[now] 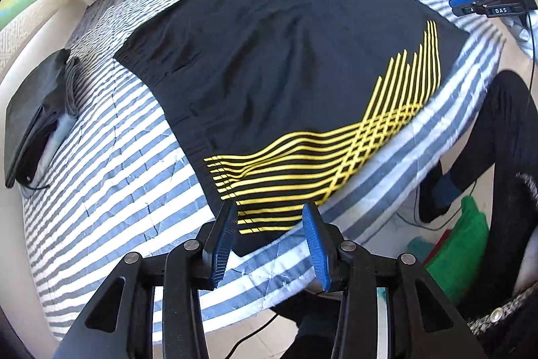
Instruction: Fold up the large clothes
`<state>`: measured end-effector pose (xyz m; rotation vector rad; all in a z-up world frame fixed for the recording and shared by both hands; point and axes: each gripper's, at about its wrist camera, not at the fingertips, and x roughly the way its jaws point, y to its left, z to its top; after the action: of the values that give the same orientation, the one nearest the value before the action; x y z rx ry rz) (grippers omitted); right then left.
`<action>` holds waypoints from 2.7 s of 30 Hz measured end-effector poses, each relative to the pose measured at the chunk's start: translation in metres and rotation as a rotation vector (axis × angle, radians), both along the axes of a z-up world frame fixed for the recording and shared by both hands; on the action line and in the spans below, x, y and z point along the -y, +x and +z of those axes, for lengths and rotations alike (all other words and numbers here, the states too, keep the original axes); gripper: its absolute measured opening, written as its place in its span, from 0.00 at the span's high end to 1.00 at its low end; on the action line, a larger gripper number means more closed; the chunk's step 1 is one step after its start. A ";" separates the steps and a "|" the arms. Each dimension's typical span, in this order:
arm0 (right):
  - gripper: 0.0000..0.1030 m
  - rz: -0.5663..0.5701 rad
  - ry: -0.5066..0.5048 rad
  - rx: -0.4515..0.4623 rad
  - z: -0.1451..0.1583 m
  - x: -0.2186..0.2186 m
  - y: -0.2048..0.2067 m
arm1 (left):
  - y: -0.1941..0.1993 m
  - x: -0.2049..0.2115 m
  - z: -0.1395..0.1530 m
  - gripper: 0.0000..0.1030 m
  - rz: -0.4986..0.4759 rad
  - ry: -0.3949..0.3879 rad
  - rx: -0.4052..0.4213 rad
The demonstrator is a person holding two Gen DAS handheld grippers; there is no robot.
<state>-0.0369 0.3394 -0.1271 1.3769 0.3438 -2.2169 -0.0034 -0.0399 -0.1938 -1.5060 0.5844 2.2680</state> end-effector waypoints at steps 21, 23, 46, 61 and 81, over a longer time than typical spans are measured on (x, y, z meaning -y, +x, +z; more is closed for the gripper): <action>0.95 0.208 0.353 -0.062 -0.053 0.016 0.057 | 0.000 -0.012 -0.025 0.98 -0.007 -0.068 0.005; 0.98 0.194 0.354 -0.086 -0.047 0.015 0.058 | 0.002 -0.011 -0.016 0.99 0.006 -0.057 -0.021; 0.99 -0.076 0.223 -0.422 0.102 0.103 -0.150 | -0.200 0.051 0.100 0.99 0.171 0.012 -0.230; 0.99 -0.081 0.355 -0.304 0.000 0.175 -0.315 | -0.349 0.099 -0.002 0.99 0.213 0.042 -0.059; 0.86 -0.076 0.431 -0.221 -0.057 0.208 -0.365 | -0.362 0.119 -0.003 0.53 0.315 0.006 -0.030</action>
<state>-0.4016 0.1312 -0.1836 1.3679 0.9058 -2.4607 -0.3651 -0.1586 -0.1972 -1.6628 0.3682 2.5242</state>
